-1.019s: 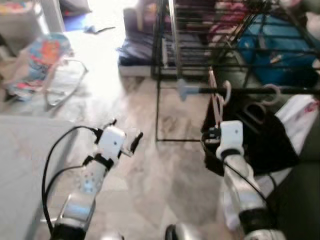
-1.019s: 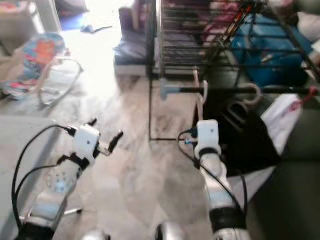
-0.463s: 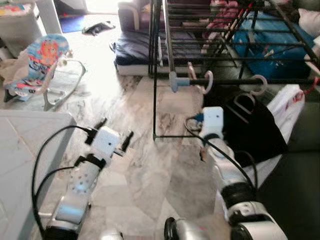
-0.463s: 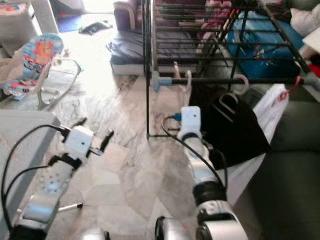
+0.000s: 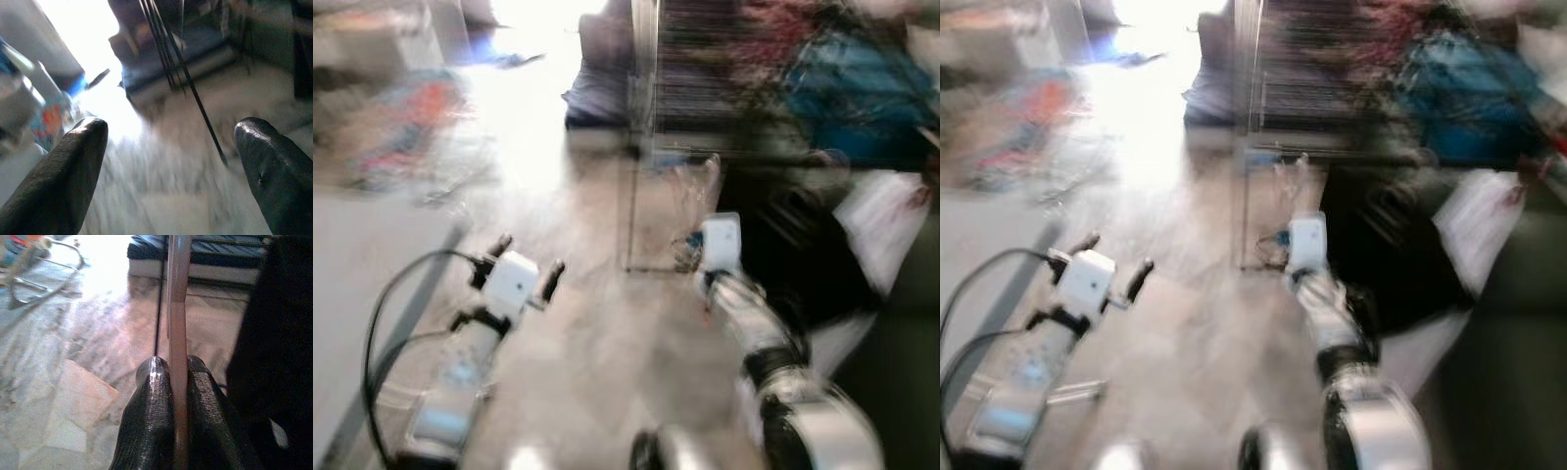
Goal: Hang hanger
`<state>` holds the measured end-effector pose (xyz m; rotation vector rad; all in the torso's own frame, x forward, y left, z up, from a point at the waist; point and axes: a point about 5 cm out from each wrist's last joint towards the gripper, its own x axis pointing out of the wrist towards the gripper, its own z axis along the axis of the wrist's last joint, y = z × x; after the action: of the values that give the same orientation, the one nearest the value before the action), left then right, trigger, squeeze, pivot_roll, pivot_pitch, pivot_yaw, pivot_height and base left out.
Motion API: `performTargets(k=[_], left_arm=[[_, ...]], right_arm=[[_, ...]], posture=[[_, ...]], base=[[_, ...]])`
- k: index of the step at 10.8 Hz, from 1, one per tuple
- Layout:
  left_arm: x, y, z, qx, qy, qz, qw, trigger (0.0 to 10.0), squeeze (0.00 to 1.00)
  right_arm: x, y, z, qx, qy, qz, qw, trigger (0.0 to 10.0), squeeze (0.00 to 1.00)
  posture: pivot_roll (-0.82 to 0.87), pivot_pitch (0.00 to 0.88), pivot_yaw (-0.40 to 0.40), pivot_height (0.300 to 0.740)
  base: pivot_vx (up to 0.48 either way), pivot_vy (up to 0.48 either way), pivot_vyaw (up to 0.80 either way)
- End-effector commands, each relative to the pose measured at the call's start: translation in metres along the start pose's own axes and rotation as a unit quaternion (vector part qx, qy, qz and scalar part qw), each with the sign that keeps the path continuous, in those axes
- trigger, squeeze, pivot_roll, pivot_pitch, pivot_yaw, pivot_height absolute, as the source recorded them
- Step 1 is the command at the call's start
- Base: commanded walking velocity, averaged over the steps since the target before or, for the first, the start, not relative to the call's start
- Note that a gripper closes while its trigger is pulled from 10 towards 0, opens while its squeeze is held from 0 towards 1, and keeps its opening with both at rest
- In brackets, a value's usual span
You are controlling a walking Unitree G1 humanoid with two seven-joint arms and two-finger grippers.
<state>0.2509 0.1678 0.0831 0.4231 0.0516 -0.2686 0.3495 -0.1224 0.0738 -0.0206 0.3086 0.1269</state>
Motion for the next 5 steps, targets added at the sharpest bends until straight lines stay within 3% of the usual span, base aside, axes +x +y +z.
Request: performTargets(k=[1, 3, 5], left_arm=[[0.002, 0.001, 0.005, 0.005, -0.008, 0.002, 1.0, 10.0, 0.0], [0.0, 0.001, 0.005, -0.001, -0.008, 0.002, 1.0, 10.0, 0.0], [0.001, 0.005, 0.011, -0.009, -0.025, 0.0, 1.0, 10.0, 0.0]], right_arm=[[0.004, -0.002, 0.014, -0.007, -0.022, -0.001, 1.0, 10.0, 0.0], [0.004, -0.005, 0.016, -0.01, -0.038, -0.004, 0.999, 10.0, 0.0], [-0.004, -0.012, 0.005, -0.01, -0.054, -0.016, 0.998, 10.0, 0.0]], posture=[[0.06, 0.087, -0.053, 0.74], [0.06, 0.086, -0.056, 0.74], [0.04, 0.083, -0.054, 0.74]], base=[[0.0, 0.0, 0.0], [0.0, 0.0, 0.0], [0.0, 0.0, 0.0]])
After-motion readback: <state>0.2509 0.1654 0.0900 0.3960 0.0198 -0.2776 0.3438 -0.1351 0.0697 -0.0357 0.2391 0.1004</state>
